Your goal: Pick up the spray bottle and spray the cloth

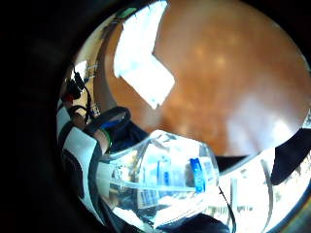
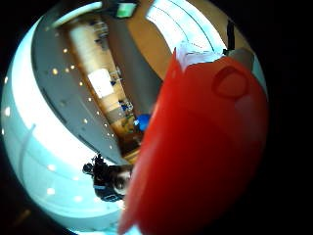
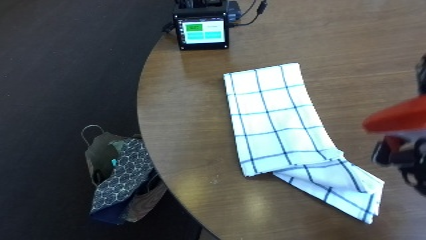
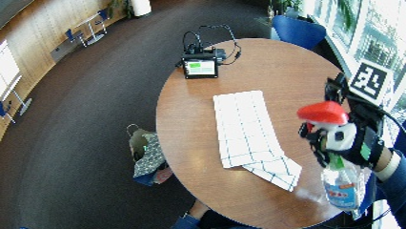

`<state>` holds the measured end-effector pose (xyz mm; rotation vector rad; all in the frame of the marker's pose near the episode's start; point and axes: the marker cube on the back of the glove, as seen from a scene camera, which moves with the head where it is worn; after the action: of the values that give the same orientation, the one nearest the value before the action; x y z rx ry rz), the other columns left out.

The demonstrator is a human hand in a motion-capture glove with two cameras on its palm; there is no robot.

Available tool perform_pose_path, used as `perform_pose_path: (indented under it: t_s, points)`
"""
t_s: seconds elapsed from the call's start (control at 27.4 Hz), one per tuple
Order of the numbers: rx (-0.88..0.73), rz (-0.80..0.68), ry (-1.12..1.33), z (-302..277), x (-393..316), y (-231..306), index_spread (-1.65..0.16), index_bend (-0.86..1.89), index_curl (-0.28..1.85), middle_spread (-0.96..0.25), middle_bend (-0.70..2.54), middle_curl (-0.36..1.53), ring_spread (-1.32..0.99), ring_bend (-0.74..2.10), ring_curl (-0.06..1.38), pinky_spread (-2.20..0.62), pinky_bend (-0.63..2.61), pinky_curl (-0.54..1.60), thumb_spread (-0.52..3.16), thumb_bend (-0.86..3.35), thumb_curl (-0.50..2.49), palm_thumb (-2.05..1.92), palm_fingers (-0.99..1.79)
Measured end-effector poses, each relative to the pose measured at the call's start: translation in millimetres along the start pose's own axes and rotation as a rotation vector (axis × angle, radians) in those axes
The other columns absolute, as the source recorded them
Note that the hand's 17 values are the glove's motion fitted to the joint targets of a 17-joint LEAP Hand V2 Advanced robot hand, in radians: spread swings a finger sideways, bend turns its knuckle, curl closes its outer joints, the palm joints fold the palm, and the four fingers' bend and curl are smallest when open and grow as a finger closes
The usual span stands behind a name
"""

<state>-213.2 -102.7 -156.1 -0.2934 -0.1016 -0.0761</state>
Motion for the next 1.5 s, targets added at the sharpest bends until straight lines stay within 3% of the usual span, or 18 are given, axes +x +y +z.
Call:
perform_pose_path:
  t_s: [0.15, 0.29, 0.91, 1.02, 1.2, 1.5]
  points:
    - [-0.249, 0.174, 0.015, 48.0, 9.6, 16.9, -0.26, 0.07, 0.17, -0.20, 0.80, 0.53, -0.22, 0.92, 0.48, -0.32, 0.66, 0.40, 0.82, -0.02, 0.62, 0.97, 1.26]
    - [-0.391, 0.234, 0.049, 70.2, 19.7, 19.5, -0.26, 0.08, 0.18, -0.20, 0.80, 0.53, -0.22, 0.91, 0.48, -0.32, 0.66, 0.40, 0.84, -0.02, 0.62, 0.96, 1.26]
    - [-0.428, 0.258, 0.059, 75.7, 26.1, 17.8, -0.25, 0.01, 0.16, -0.20, 0.80, 0.54, -0.23, 0.92, 0.48, -0.32, 0.68, 0.40, 0.90, -0.01, 0.63, 0.98, 1.23]
    - [-0.404, 0.180, 0.000, 69.2, 9.7, 19.1, -0.25, 0.01, 0.15, -0.20, 0.81, 0.54, -0.23, 0.93, 0.48, -0.32, 0.69, 0.41, 0.91, -0.01, 0.63, 0.98, 1.21]
    - [-0.302, -0.103, -0.137, 48.3, -57.9, -6.7, -0.26, 0.02, 0.13, -0.20, 0.81, 0.54, -0.22, 0.94, 0.48, -0.31, 0.69, 0.41, 0.92, -0.02, 0.63, 0.99, 1.20]
    - [0.050, -0.381, -0.424, 51.3, -122.9, -123.5, -0.27, 0.04, 0.13, -0.19, 0.78, 0.53, -0.22, 0.89, 0.47, -0.31, 0.68, 0.40, 0.95, -0.02, 0.62, 0.97, 1.16]
